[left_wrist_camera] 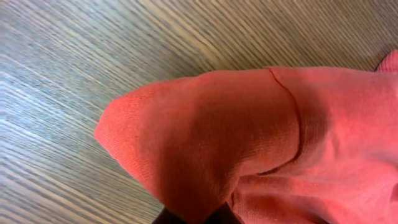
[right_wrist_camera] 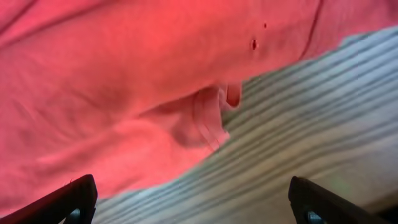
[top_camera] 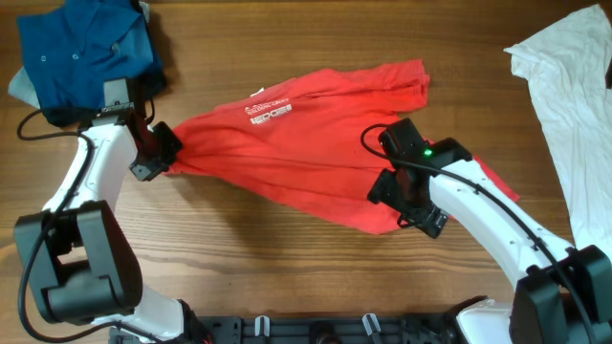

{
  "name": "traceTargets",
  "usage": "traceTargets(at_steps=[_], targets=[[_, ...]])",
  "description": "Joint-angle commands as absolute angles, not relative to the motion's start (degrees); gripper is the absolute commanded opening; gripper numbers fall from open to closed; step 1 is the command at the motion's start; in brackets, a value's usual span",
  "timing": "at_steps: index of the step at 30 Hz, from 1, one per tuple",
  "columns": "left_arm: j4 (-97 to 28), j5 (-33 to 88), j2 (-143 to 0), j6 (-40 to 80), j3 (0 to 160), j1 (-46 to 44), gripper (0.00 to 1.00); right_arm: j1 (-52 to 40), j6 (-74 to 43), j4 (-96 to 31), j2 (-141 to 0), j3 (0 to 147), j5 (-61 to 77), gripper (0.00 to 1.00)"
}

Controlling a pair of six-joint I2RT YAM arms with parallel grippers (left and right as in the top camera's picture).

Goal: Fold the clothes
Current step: 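Grasp the right side of the red T-shirt with the right gripper, then lift the red T-shirt with both grippers and stretch it apart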

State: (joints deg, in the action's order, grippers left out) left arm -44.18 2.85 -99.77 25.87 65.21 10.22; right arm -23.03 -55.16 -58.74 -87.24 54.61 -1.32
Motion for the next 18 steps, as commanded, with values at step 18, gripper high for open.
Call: traceTargets(at_steps=[18], targets=[[-46.33, 2.07, -99.33, 27.51, 64.77, 16.53, 0.04, -16.84, -45.19, -48.45, -89.45, 48.99, 10.83, 0.81]])
